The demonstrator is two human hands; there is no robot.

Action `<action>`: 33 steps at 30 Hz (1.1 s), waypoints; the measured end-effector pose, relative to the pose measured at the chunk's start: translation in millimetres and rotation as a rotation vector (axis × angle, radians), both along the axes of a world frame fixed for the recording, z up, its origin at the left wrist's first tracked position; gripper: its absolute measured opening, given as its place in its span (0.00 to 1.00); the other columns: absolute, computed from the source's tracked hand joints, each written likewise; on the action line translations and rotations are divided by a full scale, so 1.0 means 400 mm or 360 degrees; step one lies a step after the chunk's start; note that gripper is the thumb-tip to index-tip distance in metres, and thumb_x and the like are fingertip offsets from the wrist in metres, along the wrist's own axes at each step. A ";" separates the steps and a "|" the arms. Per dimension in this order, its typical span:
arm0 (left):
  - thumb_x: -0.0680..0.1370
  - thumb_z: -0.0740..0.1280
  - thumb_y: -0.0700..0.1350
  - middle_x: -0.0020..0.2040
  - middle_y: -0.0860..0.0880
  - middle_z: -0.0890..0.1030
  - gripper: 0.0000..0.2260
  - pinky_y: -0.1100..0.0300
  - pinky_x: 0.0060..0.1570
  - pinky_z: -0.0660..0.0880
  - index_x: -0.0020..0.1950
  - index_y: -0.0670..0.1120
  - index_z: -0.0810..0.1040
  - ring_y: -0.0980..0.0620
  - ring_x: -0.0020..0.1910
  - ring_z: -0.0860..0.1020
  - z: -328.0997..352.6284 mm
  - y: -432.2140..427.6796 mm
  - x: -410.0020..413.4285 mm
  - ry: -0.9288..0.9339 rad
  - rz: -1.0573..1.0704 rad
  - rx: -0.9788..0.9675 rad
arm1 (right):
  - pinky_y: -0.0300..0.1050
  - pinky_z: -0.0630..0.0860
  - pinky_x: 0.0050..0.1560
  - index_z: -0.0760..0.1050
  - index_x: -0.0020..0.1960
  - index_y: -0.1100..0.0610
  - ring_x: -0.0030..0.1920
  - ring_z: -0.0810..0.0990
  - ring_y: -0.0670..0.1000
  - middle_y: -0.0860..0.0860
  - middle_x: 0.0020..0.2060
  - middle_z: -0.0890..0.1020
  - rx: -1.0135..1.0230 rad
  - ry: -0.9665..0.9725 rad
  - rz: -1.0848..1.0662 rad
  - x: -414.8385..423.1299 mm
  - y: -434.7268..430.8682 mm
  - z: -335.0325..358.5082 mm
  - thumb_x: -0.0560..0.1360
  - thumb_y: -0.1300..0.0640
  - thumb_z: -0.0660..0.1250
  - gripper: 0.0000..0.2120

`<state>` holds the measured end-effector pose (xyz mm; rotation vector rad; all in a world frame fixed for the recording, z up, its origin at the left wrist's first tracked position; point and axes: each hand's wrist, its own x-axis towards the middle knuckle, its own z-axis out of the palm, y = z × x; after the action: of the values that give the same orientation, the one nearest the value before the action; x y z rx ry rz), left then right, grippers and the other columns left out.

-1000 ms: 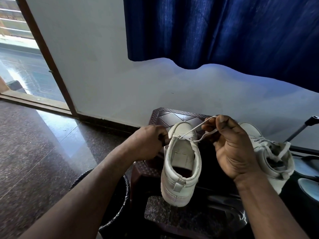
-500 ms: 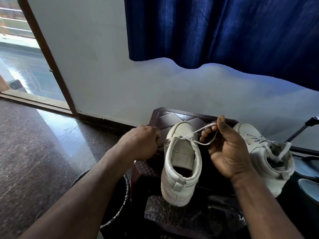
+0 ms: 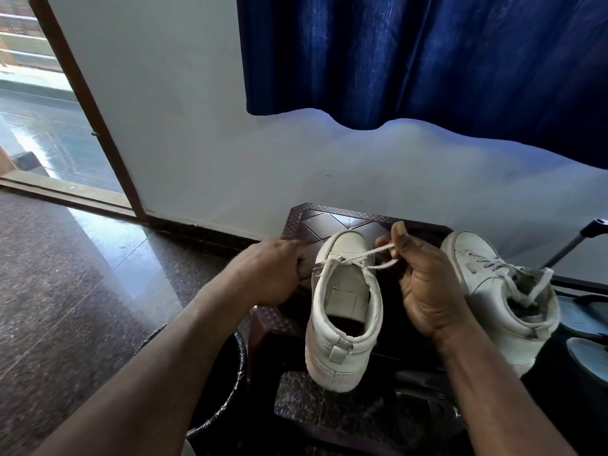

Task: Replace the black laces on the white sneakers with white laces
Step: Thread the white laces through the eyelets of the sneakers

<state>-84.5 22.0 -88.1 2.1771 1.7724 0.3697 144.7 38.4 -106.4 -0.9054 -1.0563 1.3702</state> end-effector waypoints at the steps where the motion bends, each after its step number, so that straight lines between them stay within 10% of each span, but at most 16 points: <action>1: 0.77 0.65 0.42 0.43 0.54 0.74 0.11 0.53 0.45 0.76 0.36 0.53 0.69 0.46 0.46 0.78 -0.001 -0.002 -0.013 0.0139 0.0062 -0.0054 | 0.49 0.73 0.54 0.85 0.38 0.55 0.42 0.79 0.49 0.51 0.37 0.83 -0.0009 -0.0069 0.0016 -0.002 -0.001 -0.005 0.64 0.33 0.78 0.24; 9: 0.79 0.70 0.45 0.33 0.63 0.77 0.05 0.66 0.36 0.69 0.44 0.54 0.79 0.63 0.33 0.72 0.004 -0.017 0.009 -0.0661 0.0043 -0.0057 | 0.61 0.72 0.64 0.82 0.44 0.64 0.48 0.79 0.56 0.58 0.42 0.83 -0.0017 -0.0084 0.0040 -0.012 0.006 -0.022 0.63 0.32 0.80 0.34; 18: 0.78 0.70 0.49 0.47 0.55 0.78 0.10 0.54 0.51 0.78 0.38 0.56 0.74 0.50 0.49 0.79 -0.008 -0.006 -0.019 0.0010 0.0094 -0.0028 | 0.51 0.74 0.55 0.80 0.40 0.65 0.44 0.78 0.50 0.53 0.39 0.82 0.0117 -0.0368 0.0044 -0.017 -0.008 -0.020 0.73 0.43 0.75 0.24; 23: 0.74 0.71 0.48 0.41 0.55 0.82 0.01 0.59 0.43 0.75 0.44 0.53 0.81 0.58 0.39 0.78 0.017 -0.027 0.005 -0.0510 0.0009 0.0017 | 0.51 0.73 0.51 0.81 0.36 0.59 0.41 0.76 0.49 0.52 0.36 0.81 0.0111 -0.0467 0.0043 -0.024 -0.005 -0.022 0.73 0.41 0.76 0.21; 28: 0.72 0.69 0.34 0.39 0.56 0.79 0.11 0.61 0.40 0.71 0.39 0.51 0.78 0.56 0.39 0.76 0.003 -0.021 0.014 -0.0366 -0.0055 0.0111 | 0.47 0.75 0.49 0.82 0.36 0.56 0.40 0.77 0.48 0.52 0.37 0.83 0.0104 -0.0462 0.0025 -0.027 -0.006 -0.025 0.71 0.41 0.74 0.17; 33: 0.78 0.71 0.43 0.34 0.54 0.80 0.07 0.61 0.38 0.71 0.41 0.52 0.81 0.59 0.33 0.73 -0.004 -0.011 0.003 -0.0676 0.0069 -0.0023 | 0.50 0.74 0.50 0.83 0.38 0.56 0.41 0.78 0.49 0.51 0.37 0.83 0.0086 -0.0425 0.0047 -0.020 -0.004 -0.031 0.72 0.41 0.74 0.17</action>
<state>-83.3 17.5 -89.6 1.8754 1.5764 0.7629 136.7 36.9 -118.9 -1.0565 -1.3072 1.2616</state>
